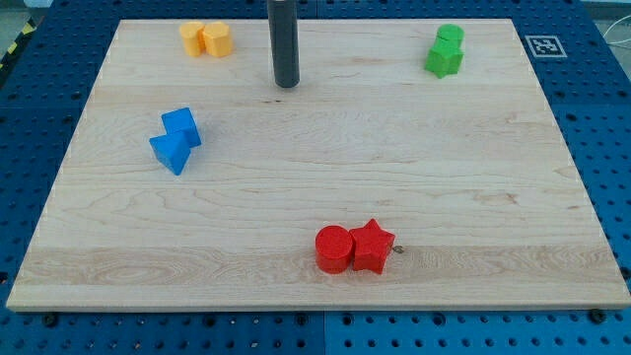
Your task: Move your arm towards center right
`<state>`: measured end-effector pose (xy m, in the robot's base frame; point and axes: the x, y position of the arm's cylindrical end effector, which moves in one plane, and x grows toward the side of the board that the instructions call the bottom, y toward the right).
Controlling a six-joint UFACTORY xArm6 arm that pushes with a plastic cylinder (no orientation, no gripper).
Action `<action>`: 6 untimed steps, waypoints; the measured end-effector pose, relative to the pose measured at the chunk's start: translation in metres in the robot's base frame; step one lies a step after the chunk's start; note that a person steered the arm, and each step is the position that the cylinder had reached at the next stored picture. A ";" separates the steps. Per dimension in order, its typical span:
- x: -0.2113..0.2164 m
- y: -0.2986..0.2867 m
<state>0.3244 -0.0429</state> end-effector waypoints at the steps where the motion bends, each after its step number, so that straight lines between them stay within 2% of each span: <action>1: 0.000 0.000; 3: 0.008 0.007; 6: 0.025 0.120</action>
